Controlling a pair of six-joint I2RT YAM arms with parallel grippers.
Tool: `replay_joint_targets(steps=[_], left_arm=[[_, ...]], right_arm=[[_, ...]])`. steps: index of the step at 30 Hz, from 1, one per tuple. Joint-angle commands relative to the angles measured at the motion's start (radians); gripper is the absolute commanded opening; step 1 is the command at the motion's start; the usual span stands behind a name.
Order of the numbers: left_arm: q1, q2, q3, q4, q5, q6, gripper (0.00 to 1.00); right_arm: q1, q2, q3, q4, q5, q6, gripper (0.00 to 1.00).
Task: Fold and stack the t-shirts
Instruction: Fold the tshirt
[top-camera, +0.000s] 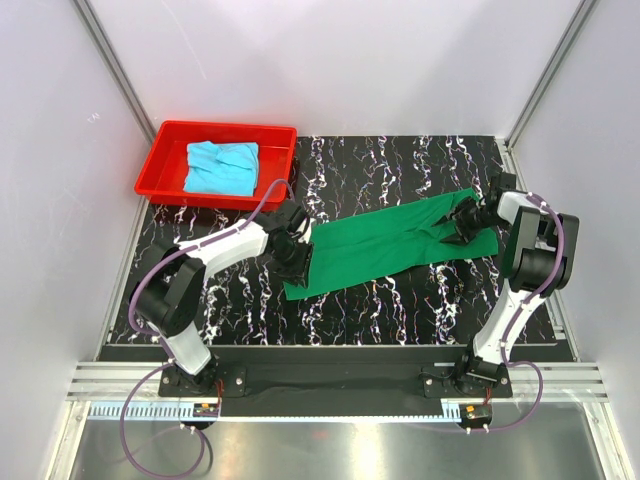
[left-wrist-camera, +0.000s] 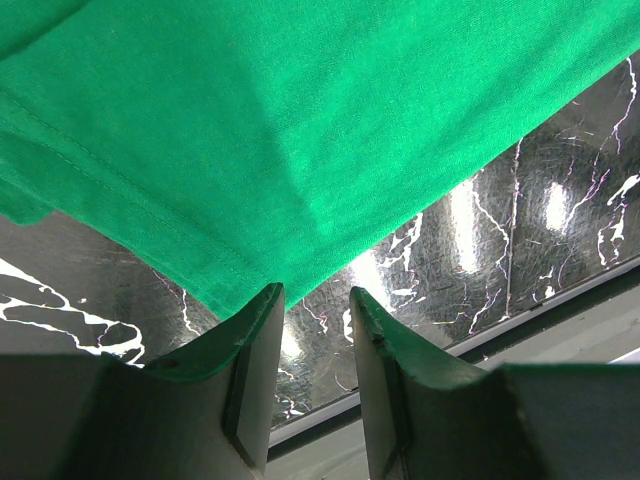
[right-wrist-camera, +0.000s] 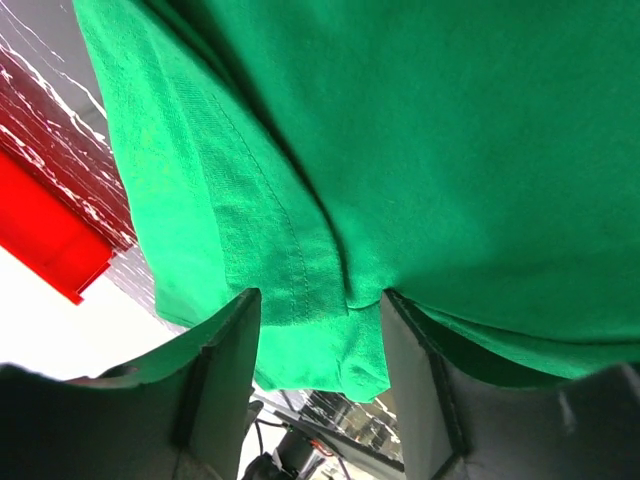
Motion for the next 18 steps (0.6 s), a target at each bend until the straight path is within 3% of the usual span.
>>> replay_joint_targets(steps=[1,8,18], left_arm=[[0.004,-0.025,0.023,0.004,0.015,0.016,0.38],[0.006,-0.031,0.006,0.012,0.018,0.011,0.38],[0.006,-0.034,0.006,0.016,0.021,0.005,0.38]], right_arm=[[0.010,-0.047,0.036,-0.018,0.028,-0.018,0.57],[0.010,-0.033,0.055,-0.026,0.015,-0.030,0.49],[0.019,-0.020,0.028,0.011,0.005,-0.006,0.47]])
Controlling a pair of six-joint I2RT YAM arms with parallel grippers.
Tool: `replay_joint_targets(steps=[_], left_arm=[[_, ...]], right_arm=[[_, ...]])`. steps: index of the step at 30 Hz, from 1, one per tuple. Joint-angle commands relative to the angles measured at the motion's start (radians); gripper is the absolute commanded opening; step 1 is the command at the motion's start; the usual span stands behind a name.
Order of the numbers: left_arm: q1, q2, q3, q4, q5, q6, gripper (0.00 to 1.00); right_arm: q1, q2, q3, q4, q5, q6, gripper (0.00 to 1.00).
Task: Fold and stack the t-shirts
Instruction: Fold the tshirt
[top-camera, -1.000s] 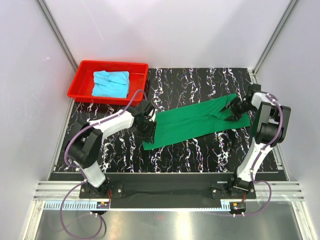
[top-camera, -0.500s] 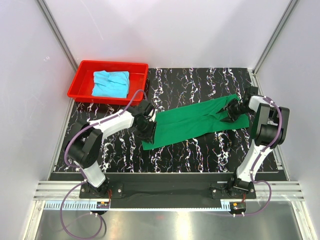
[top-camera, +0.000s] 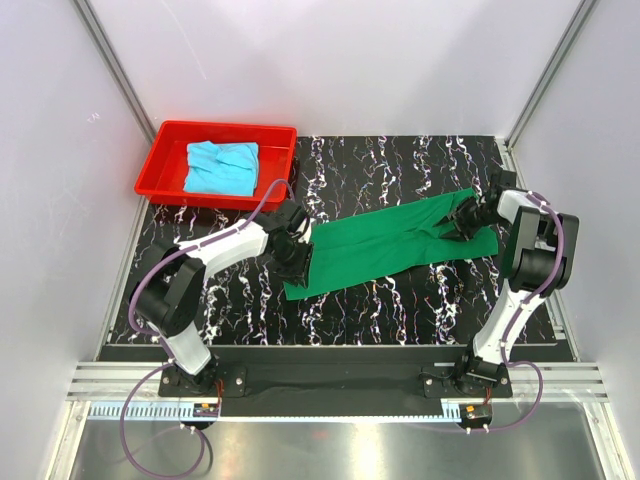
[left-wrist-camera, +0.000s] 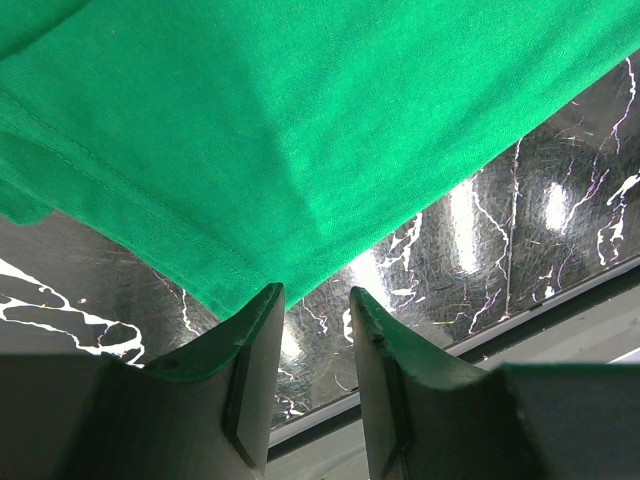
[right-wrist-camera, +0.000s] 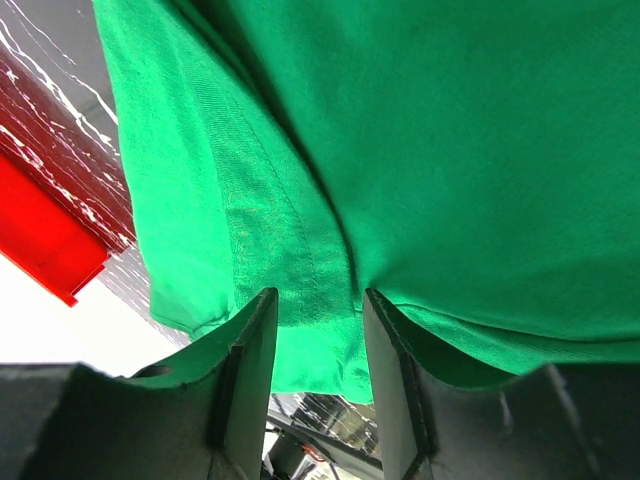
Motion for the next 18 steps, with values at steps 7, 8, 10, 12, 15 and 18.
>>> replay_joint_targets(steps=[7,8,10,12,15,18], left_arm=[[0.006,-0.034,0.006,0.020,0.020,-0.001,0.38],[0.006,-0.034,0.006,0.019,0.020,-0.001,0.38],[0.006,-0.034,0.006,0.020,0.020,-0.004,0.38],[0.006,-0.033,0.006,0.023,0.021,-0.005,0.38],[0.006,-0.028,0.005,0.028,0.029,-0.011,0.38],[0.006,-0.030,0.003,0.031,0.032,-0.014,0.38]], right_arm=[[0.033,0.016,0.049,0.054,-0.034,0.033,0.34],[0.040,0.018,0.061,0.052,-0.035,0.036,0.32],[0.049,0.021,0.098,0.072,-0.040,0.053,0.27],[0.077,0.040,0.153,0.083,-0.050,0.078,0.24],[0.123,0.103,0.274,0.060,-0.055,0.101,0.27],[0.166,0.160,0.395,0.038,-0.060,0.096,0.37]])
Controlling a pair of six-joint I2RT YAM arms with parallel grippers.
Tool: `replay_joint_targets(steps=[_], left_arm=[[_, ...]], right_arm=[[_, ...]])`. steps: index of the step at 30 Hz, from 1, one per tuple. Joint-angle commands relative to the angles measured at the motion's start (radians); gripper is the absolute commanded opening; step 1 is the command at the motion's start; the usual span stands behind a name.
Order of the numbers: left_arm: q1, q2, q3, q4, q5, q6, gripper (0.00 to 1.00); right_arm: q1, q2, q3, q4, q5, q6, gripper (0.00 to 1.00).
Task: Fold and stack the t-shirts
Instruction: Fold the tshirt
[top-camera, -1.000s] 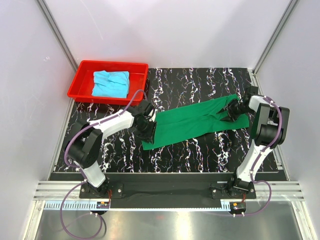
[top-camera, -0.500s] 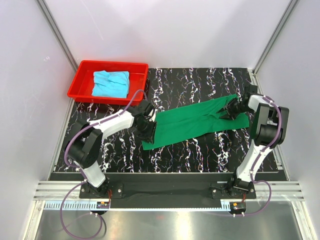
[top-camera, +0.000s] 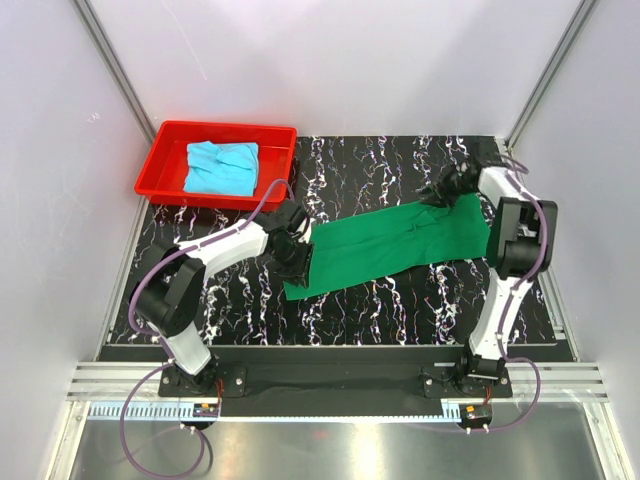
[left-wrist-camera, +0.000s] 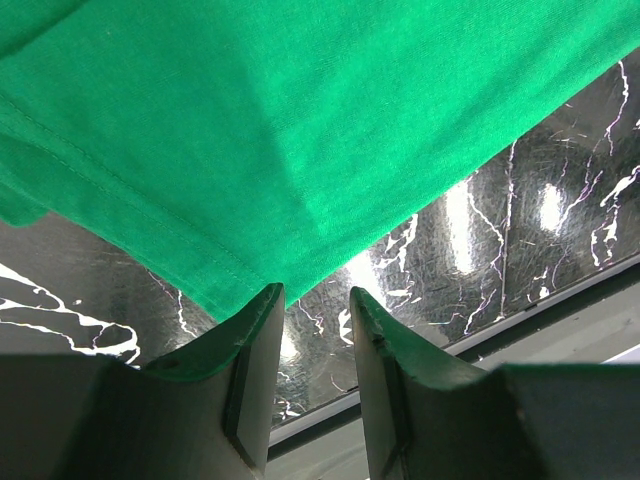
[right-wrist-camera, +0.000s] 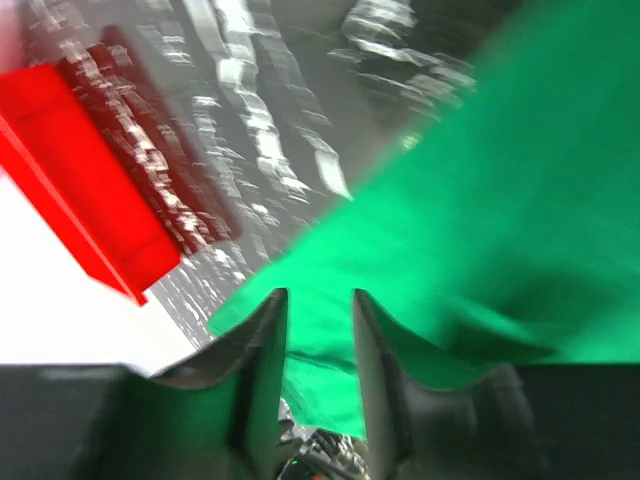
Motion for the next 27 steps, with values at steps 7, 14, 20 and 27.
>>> replay_joint_targets(steps=[7,14,20,27], left_arm=[[0.006,-0.043,-0.010,0.030,0.019,-0.013,0.38],[0.006,-0.048,-0.026,0.044,0.025,-0.016,0.38],[0.006,-0.043,-0.007,0.030,0.025,-0.005,0.38],[0.006,-0.046,-0.012,0.027,0.025,0.001,0.38]], right_arm=[[0.044,0.022,0.288,-0.234,0.119,-0.167,0.54],[-0.022,-0.136,-0.017,-0.212,0.162,-0.138,0.57],[-0.056,-0.211,-0.273,0.059,0.040,0.087,0.67],[-0.056,-0.167,-0.332,0.156,-0.003,0.141,0.67]])
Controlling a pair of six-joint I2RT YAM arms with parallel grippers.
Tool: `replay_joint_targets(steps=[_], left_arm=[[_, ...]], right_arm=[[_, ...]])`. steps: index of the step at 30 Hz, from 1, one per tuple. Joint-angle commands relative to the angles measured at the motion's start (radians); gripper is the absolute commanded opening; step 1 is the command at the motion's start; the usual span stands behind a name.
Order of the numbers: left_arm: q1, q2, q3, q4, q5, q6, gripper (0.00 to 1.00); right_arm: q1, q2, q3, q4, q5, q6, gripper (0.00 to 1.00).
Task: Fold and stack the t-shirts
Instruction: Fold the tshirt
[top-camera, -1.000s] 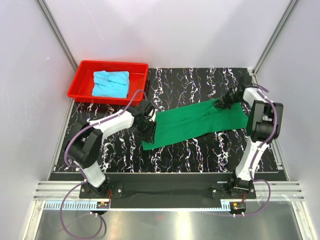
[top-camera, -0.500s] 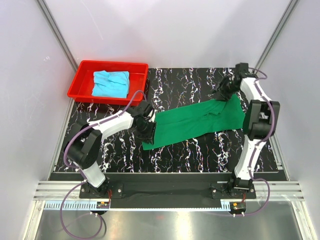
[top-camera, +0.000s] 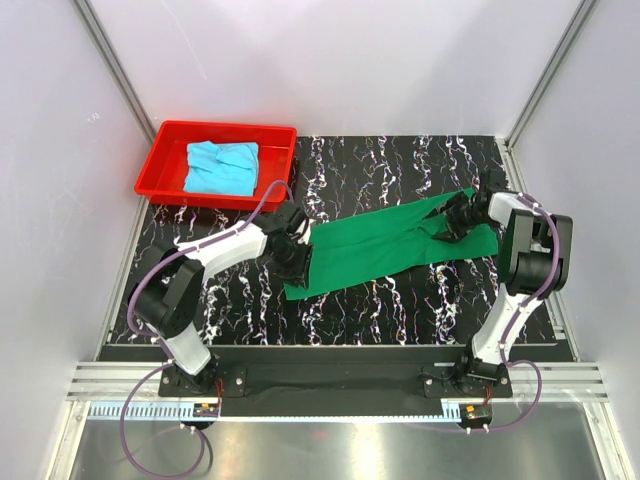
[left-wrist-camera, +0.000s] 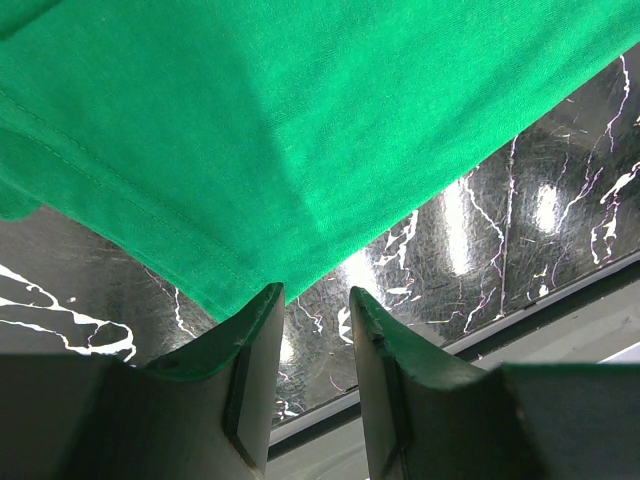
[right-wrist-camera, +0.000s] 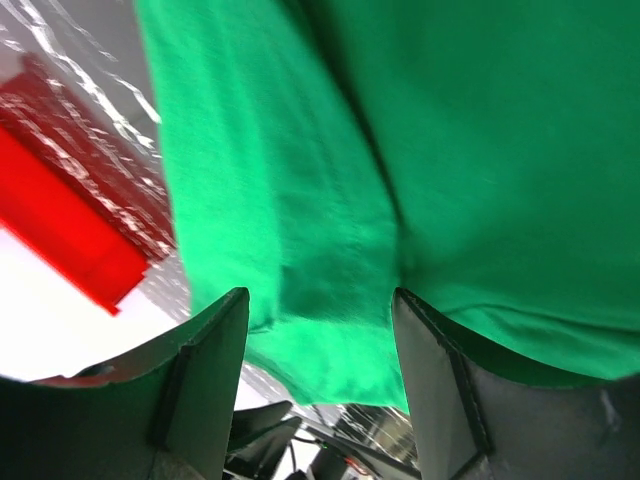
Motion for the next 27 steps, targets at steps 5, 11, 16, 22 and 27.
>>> replay_joint_targets(steps=[5,11,16,22,27], left_arm=[[0.006,-0.037,-0.002,0.013,0.021,0.012,0.38],[0.006,-0.039,-0.007,0.010,0.022,0.018,0.38],[0.006,-0.033,0.002,0.005,0.021,0.024,0.38],[0.006,-0.027,0.004,0.011,0.024,0.021,0.38],[0.004,-0.028,0.002,0.014,0.022,0.019,0.38]], right_arm=[[0.005,0.021,0.022,0.111,-0.030,0.053,0.63],[0.020,0.088,0.118,0.125,-0.036,0.047,0.52],[0.075,0.161,0.238,0.118,-0.054,0.079,0.05],[0.152,0.231,0.426,-0.088,0.005,-0.004,0.12],[0.178,0.227,0.513,-0.258,0.114,-0.198,0.53]])
